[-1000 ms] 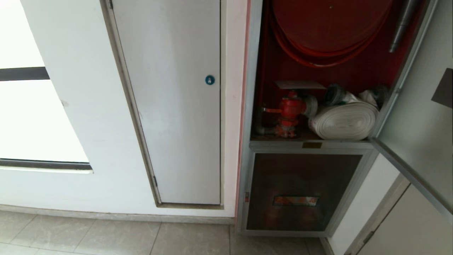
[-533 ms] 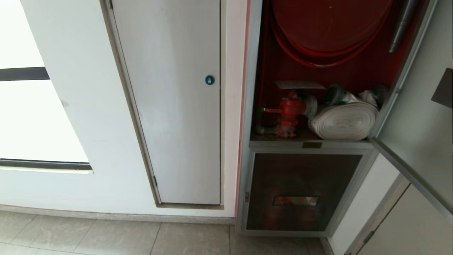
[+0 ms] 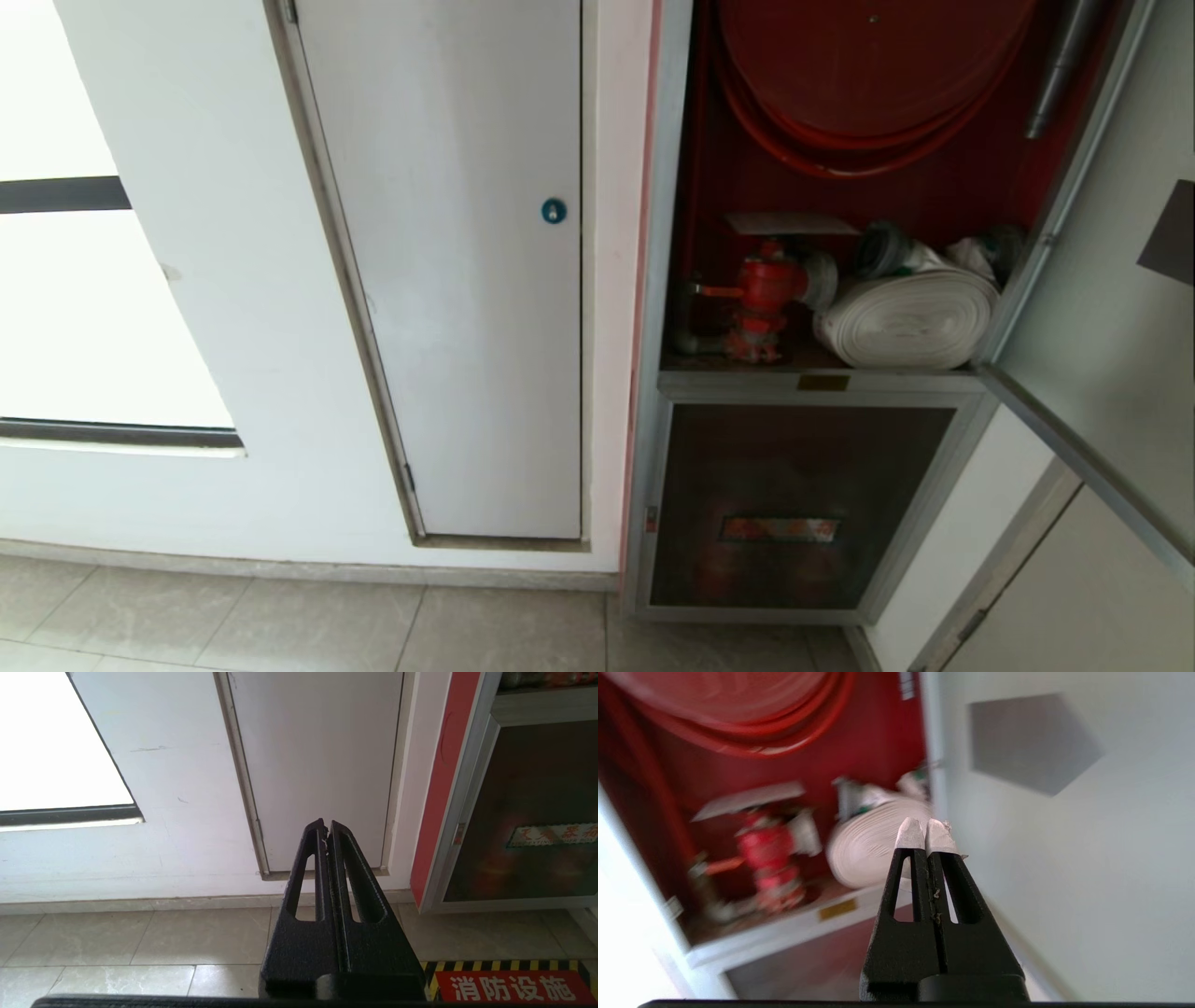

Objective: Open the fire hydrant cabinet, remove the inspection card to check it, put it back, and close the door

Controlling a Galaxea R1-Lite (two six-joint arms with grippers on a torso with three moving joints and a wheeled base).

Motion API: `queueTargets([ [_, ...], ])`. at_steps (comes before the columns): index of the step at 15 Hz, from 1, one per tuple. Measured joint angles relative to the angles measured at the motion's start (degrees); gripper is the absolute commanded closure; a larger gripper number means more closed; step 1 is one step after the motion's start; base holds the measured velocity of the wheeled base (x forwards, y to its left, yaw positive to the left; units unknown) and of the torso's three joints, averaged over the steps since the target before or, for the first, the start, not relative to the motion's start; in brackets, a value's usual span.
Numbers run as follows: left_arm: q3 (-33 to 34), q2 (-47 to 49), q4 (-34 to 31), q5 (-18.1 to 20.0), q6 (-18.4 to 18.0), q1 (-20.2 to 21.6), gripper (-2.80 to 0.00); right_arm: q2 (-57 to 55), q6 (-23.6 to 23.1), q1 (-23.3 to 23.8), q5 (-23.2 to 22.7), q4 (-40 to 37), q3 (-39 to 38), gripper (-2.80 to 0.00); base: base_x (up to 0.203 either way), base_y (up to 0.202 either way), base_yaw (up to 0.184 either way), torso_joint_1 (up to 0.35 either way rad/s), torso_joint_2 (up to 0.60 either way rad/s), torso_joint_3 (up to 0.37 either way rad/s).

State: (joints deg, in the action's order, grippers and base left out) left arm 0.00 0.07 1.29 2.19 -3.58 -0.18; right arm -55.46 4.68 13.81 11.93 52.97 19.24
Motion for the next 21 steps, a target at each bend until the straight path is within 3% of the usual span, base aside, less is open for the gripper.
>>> queueTargets([
  [6, 0.0, 0.0, 0.0, 0.0, 0.0, 0.0, 0.0, 10.52, -6.2, -9.43, -1.03, -0.24, -11.98, 0.0, 0.0, 0.0, 0.0, 0.0, 0.0, 0.0],
  [10, 0.0, 0.0, 0.0, 0.0, -0.01, 0.0, 0.0, 17.16, -7.99, -11.34, -2.69, -1.89, -18.5, 0.0, 0.0, 0.0, 0.0, 0.0, 0.0, 0.0],
  [21, 0.0, 0.0, -0.02, 0.0, -0.01, 0.0, 0.0, 41.41, -8.89, -15.62, -4.88, -30.4, -19.24, 0.0, 0.0, 0.0, 0.0, 0.0, 0.0, 0.0],
])
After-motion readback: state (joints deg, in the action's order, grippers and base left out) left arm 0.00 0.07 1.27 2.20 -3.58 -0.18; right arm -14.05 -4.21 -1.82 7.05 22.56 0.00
